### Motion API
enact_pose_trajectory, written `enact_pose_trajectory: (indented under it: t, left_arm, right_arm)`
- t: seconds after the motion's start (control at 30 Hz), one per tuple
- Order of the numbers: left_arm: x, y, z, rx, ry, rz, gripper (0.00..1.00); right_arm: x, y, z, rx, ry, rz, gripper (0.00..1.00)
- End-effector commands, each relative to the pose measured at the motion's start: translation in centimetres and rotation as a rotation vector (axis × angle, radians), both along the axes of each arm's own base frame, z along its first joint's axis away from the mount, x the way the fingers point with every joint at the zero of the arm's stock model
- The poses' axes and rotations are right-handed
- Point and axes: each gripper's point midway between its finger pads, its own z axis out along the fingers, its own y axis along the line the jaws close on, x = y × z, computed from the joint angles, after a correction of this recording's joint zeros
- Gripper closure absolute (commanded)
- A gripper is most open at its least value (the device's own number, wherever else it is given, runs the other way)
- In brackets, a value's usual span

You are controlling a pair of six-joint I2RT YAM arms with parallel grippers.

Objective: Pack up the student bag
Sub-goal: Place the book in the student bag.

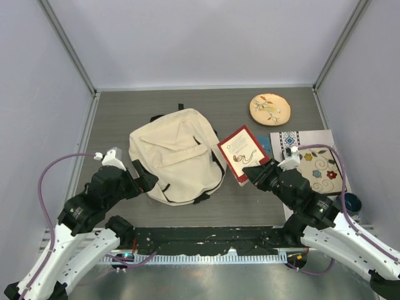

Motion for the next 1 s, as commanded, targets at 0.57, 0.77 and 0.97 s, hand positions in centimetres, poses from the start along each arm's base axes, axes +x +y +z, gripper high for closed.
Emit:
enact_pose_trajectory:
  t: [0.57,0.77,0.97]
  left_arm:
    - [2.6,-6.1,-1.2,0.034,0.006,-0.22,0.0]
    - [4.0,-9.6,-1.1,0.284,-0.03,-0.306,0.0]
    - [5.8,-15.6,-1.9,0.464,-0.105,-0.548,0.0]
  right_arm:
    - [0.1,-3.9,2.9,-0.035,-0.098,-0.119,0.99]
    - [1.1,-3.5,1.5,-0.101,-0.082,-0.134,0.99]
    - [0.9,-4.4,1.6,-0.081,-0.107,-0.161,0.99]
